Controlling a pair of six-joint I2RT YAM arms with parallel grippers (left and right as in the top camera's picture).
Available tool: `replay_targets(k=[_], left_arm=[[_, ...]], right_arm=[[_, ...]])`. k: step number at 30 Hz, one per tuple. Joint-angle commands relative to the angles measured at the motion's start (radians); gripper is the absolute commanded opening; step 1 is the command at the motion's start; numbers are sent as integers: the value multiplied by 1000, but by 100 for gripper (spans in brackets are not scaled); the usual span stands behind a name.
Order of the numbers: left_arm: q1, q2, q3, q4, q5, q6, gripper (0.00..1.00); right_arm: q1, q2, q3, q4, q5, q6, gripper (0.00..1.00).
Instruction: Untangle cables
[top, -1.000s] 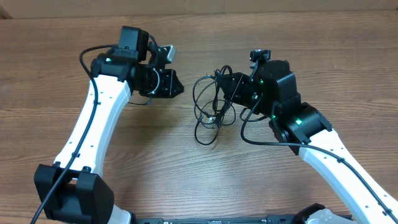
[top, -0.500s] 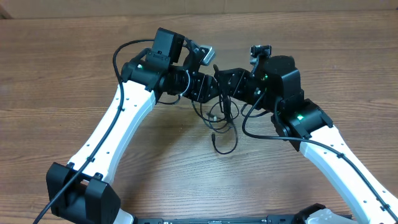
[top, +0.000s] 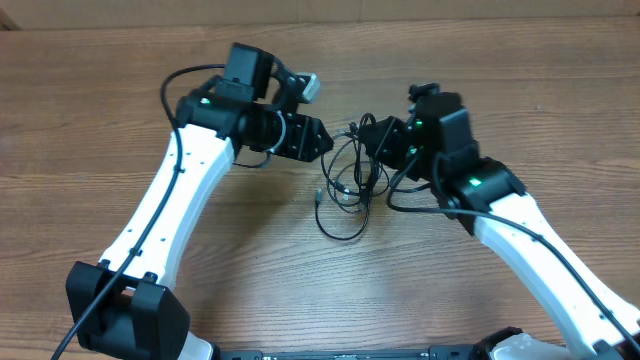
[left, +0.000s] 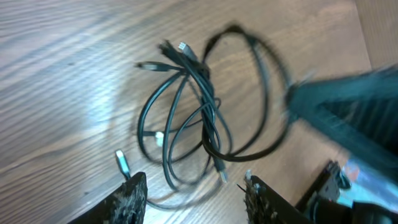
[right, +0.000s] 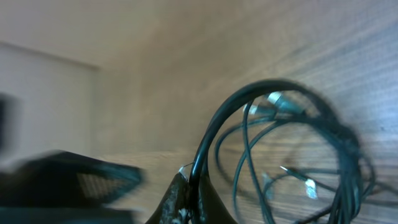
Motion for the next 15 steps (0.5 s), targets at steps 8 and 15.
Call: replay_targets(k=[8,15], left_arm=[[3,-32,29,24,-53,-100,54],[-132,78,7,26,-238,-365,52]], right_arm=[[49,66,39,-119,-125,-159,86],[-227,42,99,-306,-108,-201,86]])
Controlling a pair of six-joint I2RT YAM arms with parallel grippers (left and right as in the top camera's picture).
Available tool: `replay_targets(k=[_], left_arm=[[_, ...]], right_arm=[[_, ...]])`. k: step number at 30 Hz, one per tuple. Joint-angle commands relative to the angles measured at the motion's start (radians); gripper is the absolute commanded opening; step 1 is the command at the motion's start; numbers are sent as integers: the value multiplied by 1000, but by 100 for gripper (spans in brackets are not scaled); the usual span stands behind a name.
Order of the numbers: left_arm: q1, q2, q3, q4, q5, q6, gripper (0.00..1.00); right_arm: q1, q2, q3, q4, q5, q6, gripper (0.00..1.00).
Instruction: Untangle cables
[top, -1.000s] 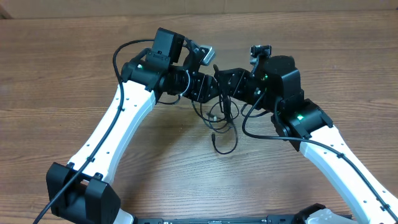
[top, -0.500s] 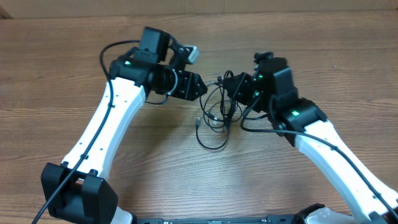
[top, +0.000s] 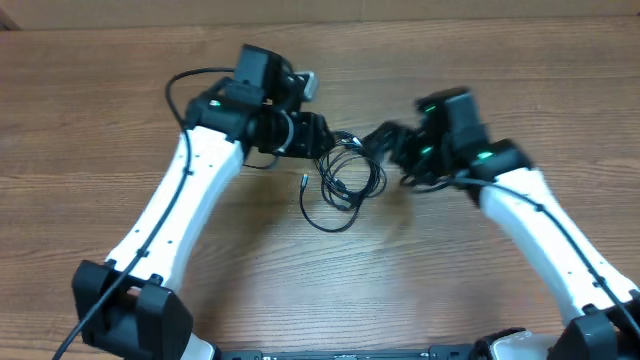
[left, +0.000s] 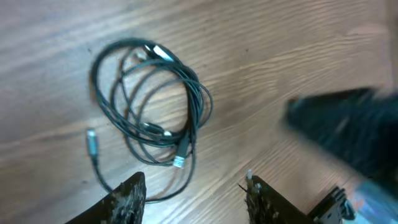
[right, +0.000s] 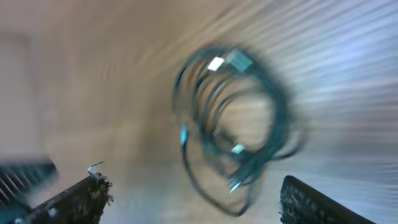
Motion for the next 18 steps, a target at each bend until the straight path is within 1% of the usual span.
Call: replay_targets(k=[1,2,3,6,9,11,12,13,14,15,16,17,18], left_arm=[[-97,109,7,7,-141,-250,51],[-114,134,7,8,-169,-290,51],[-136,170,7,8,-227,-351,51],[-160,234,7,12,-327,-427,51],[-162,291,7,58,-375,-433,52],[-162,316,7,116,-418,-403,54],[-162,335,7,172,-430,-343,56],[-163,360,7,245,-422,-235,58],[-166,373,7,273,-415,-192,59],[-170,391,7,312,-383,-108,61],[-177,418,7,356,-302,55,61],[-182,436,7,366,-250,230,62],[-183,438,7,364,-258,295,62]], right_arm=[[-75,-29,27,-45,4,-27,86],[-89,-29,27,-56,3,-36,86],[-100,-29,27,-66,4,-43,86],[-105,-29,27,-80,7,-55,86],[-104,-29,26,-84,7,-65,86],[-104,-29,26,-87,8,-65,86],[-104,-29,26,-87,8,-65,86],[-104,-29,26,-87,8,-65,86],[-104,-29,26,-87,8,-65,86],[-104,-29,26,-87,8,-65,86],[-104,-29,26,-87,10,-65,86],[-104,-29,26,-91,16,-65,86],[-104,-29,26,-94,16,-65,86]])
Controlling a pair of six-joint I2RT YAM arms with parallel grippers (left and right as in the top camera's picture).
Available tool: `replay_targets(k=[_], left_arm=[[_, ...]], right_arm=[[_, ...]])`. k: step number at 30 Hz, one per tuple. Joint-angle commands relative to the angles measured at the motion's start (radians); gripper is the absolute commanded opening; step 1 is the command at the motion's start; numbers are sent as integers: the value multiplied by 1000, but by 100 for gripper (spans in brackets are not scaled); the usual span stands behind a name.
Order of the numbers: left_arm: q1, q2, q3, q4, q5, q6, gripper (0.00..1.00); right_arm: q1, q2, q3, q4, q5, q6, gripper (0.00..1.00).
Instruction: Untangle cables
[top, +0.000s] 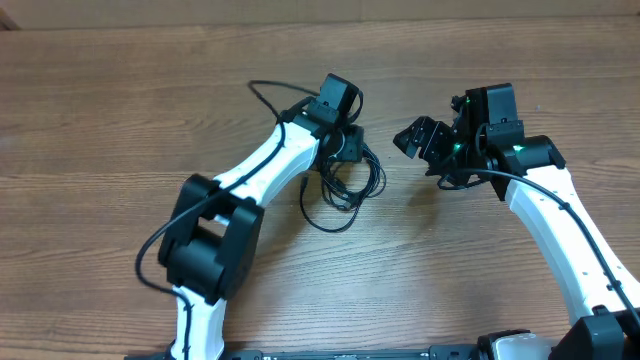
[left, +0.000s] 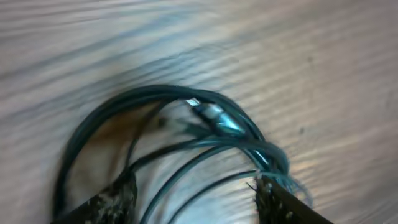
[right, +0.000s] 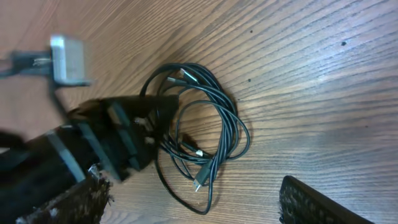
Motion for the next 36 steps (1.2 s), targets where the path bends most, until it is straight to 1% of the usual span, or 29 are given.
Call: replay_targets(k=[1,5,7,9,14,15,16,17,18,22,23,24,25,26,27,29,30,31,32,34,36], left_arm=[[-14,49,5,6,67,444,62],[-8,49,5,-3,-59,633,64],[-6,51,5,-3,-104,669,64],[-6,55,5,5,-172,670,63],[-12,82,5,-24,-166,685,50],[-13,89,5,-35,-164,684,46],[-13,93,5,-55,-150,684,40],[-13,93,5,-67,-134,684,36],[-13,93,5,-81,-101,684,32],[-13,93,5,-99,-12,672,33],[-13,95,5,-100,-11,672,32],[-13,95,5,-100,-12,672,22],[-13,95,5,-98,-12,669,7],[-11,95,5,-97,-14,657,4],[-6,93,8,-94,-20,594,4],[19,79,31,-104,-19,451,4],[40,64,50,-118,-11,385,4],[68,38,79,-145,29,323,4],[104,-3,128,-197,133,280,4],[141,-51,180,-253,238,253,4],[184,-109,222,-287,362,187,4]], right_arm=[[-1,-17,23,-4,14,-10,86],[-1,-17,23,-7,14,-10,86],[-1,-17,23,-6,14,-10,86],[-1,-17,23,-6,14,-10,86],[-1,-14,23,-6,14,-10,86],[-1,-14,23,-6,13,-10,87],[-1,-14,23,-6,14,-10,86],[-1,-14,23,-5,14,-10,86],[-1,-14,23,-2,14,-10,86],[-1,-14,23,8,13,-9,86],[-1,-14,23,8,12,-9,86],[-1,-14,23,8,12,-9,86],[-1,-14,23,8,6,-10,86],[-1,-14,23,8,-6,-14,86],[-1,-14,23,11,-33,-27,86],[-1,-15,23,44,-140,-101,86],[-1,-15,23,66,-200,-129,85],[-1,-15,23,74,-221,-137,84],[-1,-15,23,77,-243,-140,82],[5,-14,23,76,-239,-145,82],[19,-13,23,81,-219,-145,81]])
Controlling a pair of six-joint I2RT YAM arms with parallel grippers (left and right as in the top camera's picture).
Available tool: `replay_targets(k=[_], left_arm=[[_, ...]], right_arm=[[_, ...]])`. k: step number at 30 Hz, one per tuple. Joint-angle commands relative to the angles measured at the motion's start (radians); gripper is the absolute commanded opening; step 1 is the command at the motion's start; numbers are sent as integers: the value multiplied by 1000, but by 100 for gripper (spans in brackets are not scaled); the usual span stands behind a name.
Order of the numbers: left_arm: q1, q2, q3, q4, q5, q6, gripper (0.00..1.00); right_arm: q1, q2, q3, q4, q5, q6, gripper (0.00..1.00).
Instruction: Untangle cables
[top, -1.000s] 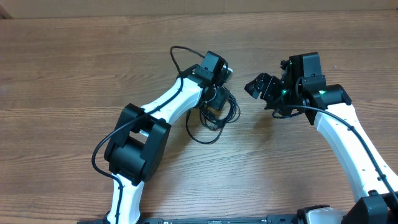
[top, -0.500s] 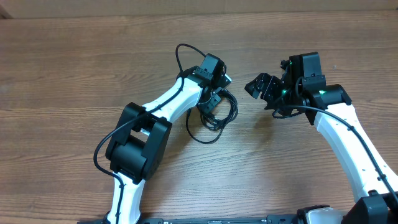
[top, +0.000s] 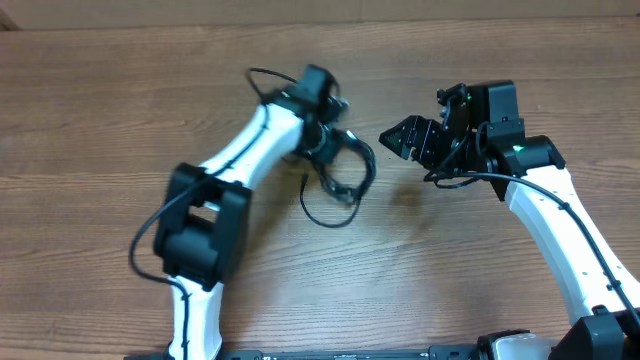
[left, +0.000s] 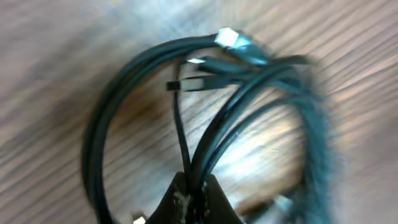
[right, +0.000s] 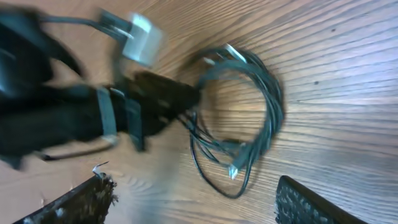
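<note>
A tangle of thin dark cables (top: 342, 178) with silver plugs lies looped on the wooden table (top: 100, 120) at the middle. My left gripper (top: 322, 152) is at the tangle's left edge and is shut on several cable strands (left: 205, 146), seen pinched between its fingertips (left: 179, 200). The loops (right: 249, 112) also show in the right wrist view, with the left arm (right: 106, 118) reaching in from the left. My right gripper (top: 400, 138) hovers open to the right of the tangle, its wide-apart fingers (right: 74, 199) holding nothing.
The left arm's own black supply cable (top: 265, 85) arcs above its wrist, and a small white box (right: 142, 31) sits on that wrist. The table's far edge (top: 320, 22) runs along the top.
My left gripper, then open over the tangle's upper edge, is now shut on several cable strands and has shifted slightly left. The right gripper stays open, a little nearer the tangle.
First my right gripper was shut on a cable loop while the left hovered open beside the tangle. Then the right was open and the tangle lay loose. The left arm then reached over the tangle, still open, and now it grips the strands.
</note>
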Motion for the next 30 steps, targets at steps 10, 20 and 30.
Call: replay_targets(k=[10,20,30], left_arm=[[145,-232,96,-49,560,-165,4],[146,-232,96,-51,555,-165,4],[153,-232,95,15,159,-306,4]], right_arm=[[115,39,23,140,54,-163,71],[113,151,22,235,-180,-315,40],[54,113,23,208,-635,-309,4]])
